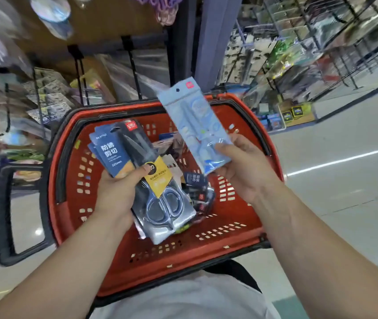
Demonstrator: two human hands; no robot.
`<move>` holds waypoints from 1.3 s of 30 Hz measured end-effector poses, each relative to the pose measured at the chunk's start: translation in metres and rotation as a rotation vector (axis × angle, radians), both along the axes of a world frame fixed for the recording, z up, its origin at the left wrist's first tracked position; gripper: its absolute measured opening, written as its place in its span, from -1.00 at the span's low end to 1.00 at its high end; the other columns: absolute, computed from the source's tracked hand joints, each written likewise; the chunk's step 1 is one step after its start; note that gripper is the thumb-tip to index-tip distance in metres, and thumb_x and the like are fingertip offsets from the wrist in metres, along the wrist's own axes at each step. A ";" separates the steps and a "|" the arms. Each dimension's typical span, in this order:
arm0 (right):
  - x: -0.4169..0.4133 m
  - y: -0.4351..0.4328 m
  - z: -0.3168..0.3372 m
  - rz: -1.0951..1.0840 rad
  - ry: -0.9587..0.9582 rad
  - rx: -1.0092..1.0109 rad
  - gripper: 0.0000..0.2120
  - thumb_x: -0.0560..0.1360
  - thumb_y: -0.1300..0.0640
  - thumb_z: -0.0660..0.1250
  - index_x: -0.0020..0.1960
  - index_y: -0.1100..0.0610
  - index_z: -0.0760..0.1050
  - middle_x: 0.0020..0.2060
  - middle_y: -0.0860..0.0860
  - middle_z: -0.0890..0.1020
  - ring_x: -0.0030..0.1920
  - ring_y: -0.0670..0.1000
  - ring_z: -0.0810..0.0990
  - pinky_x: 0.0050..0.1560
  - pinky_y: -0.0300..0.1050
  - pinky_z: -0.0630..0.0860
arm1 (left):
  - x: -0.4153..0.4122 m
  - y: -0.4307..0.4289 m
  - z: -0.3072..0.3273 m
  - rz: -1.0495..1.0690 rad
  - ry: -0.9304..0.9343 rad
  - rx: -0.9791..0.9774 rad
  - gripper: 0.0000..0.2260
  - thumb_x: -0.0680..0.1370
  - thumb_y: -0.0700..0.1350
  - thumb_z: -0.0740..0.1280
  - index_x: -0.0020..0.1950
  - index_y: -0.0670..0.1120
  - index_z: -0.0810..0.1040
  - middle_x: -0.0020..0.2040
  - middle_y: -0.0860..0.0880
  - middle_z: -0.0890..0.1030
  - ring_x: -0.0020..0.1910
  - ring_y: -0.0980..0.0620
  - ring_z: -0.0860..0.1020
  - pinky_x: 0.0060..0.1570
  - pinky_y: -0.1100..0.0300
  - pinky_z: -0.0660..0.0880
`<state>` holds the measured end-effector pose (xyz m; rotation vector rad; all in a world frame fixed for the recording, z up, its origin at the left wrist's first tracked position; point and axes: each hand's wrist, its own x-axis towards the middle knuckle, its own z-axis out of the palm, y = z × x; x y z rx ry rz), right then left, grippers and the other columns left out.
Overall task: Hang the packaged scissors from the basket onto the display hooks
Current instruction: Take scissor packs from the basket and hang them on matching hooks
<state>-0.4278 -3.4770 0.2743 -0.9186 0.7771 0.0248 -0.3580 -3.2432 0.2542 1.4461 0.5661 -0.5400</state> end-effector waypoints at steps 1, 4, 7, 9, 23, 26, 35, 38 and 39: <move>-0.001 0.013 -0.002 0.082 0.009 -0.039 -0.73 0.41 0.30 0.48 0.07 0.15 0.53 -0.11 0.11 0.73 -0.18 0.08 0.70 -0.24 -0.09 0.63 | -0.001 -0.004 0.001 0.034 0.016 -0.032 -0.69 0.47 -0.29 0.56 0.19 -0.11 0.67 0.06 -0.12 0.77 0.05 -0.16 0.75 0.08 -0.13 0.67; -0.005 0.042 -0.008 0.258 0.019 -0.174 -0.64 0.42 0.29 0.48 0.20 0.10 0.61 -0.06 0.07 0.76 -0.11 0.05 0.73 -0.15 -0.09 0.61 | -0.005 -0.012 0.005 0.096 0.048 -0.097 -0.78 0.52 -0.28 0.52 0.14 -0.08 0.67 0.00 -0.10 0.78 -0.07 -0.09 0.76 -0.15 0.05 0.66; -0.007 0.055 -0.011 0.267 0.019 -0.269 -0.61 0.56 0.36 0.38 0.33 0.08 0.62 0.12 0.02 0.75 0.10 0.05 0.74 0.10 0.01 0.65 | -0.007 -0.012 0.006 0.115 0.058 -0.137 -0.85 0.54 -0.25 0.50 0.03 -0.02 0.69 0.06 -0.12 0.77 0.00 -0.13 0.76 -0.06 -0.03 0.67; -0.008 0.064 -0.009 0.297 -0.018 -0.339 -0.59 0.57 0.32 0.40 0.36 0.03 0.62 0.17 -0.04 0.74 0.18 0.02 0.72 0.22 0.06 0.64 | -0.008 -0.009 0.006 0.111 0.072 -0.181 -0.88 0.56 -0.20 0.49 0.03 0.00 0.70 0.12 -0.14 0.75 0.11 -0.20 0.73 0.10 -0.15 0.66; 0.007 0.031 -0.106 0.783 0.313 -0.477 -0.58 0.56 -0.01 0.50 0.40 0.01 0.57 0.26 0.12 0.68 0.26 0.18 0.65 0.36 0.18 0.55 | 0.006 0.058 0.024 0.020 -0.043 0.010 -0.71 0.53 -0.33 0.47 0.15 0.01 0.65 0.06 -0.05 0.77 -0.05 -0.06 0.75 -0.08 0.00 0.69; 0.006 0.035 -0.140 1.283 0.411 -0.603 -0.26 0.44 -0.10 0.59 0.54 0.00 0.41 0.46 0.03 0.51 0.38 0.12 0.55 0.41 0.04 0.50 | 0.005 0.069 0.027 0.003 -0.053 0.061 -0.71 0.52 -0.35 0.46 0.12 -0.01 0.68 0.03 -0.05 0.78 -0.10 -0.03 0.76 -0.21 0.08 0.69; 0.008 0.052 -0.170 1.763 0.207 -1.161 -0.64 0.53 -0.05 0.50 0.24 0.10 0.65 0.30 0.11 0.42 0.24 0.18 0.54 0.22 0.00 0.55 | 0.003 0.067 0.019 -0.008 -0.013 0.116 -0.64 0.50 -0.34 0.49 0.27 -0.10 0.66 0.07 -0.09 0.77 -0.03 -0.09 0.76 -0.13 0.04 0.69; 0.015 0.038 -0.154 1.594 0.162 -1.066 -0.63 0.58 0.00 0.46 0.33 0.13 0.60 0.27 0.08 0.53 0.26 0.13 0.53 0.15 -0.13 0.44 | 0.003 0.069 0.017 -0.007 -0.002 0.110 -0.62 0.49 -0.32 0.50 0.30 -0.10 0.66 0.09 -0.09 0.77 -0.01 -0.10 0.76 -0.12 0.04 0.69; 0.019 0.031 -0.144 1.544 0.151 -1.038 -0.66 0.60 0.02 0.44 0.32 0.13 0.60 0.15 0.06 0.57 0.17 0.10 0.55 0.02 -0.19 0.37 | 0.003 0.069 0.018 -0.009 0.001 0.106 -0.62 0.49 -0.31 0.51 0.30 -0.10 0.66 0.10 -0.09 0.77 0.00 -0.10 0.76 -0.11 0.03 0.69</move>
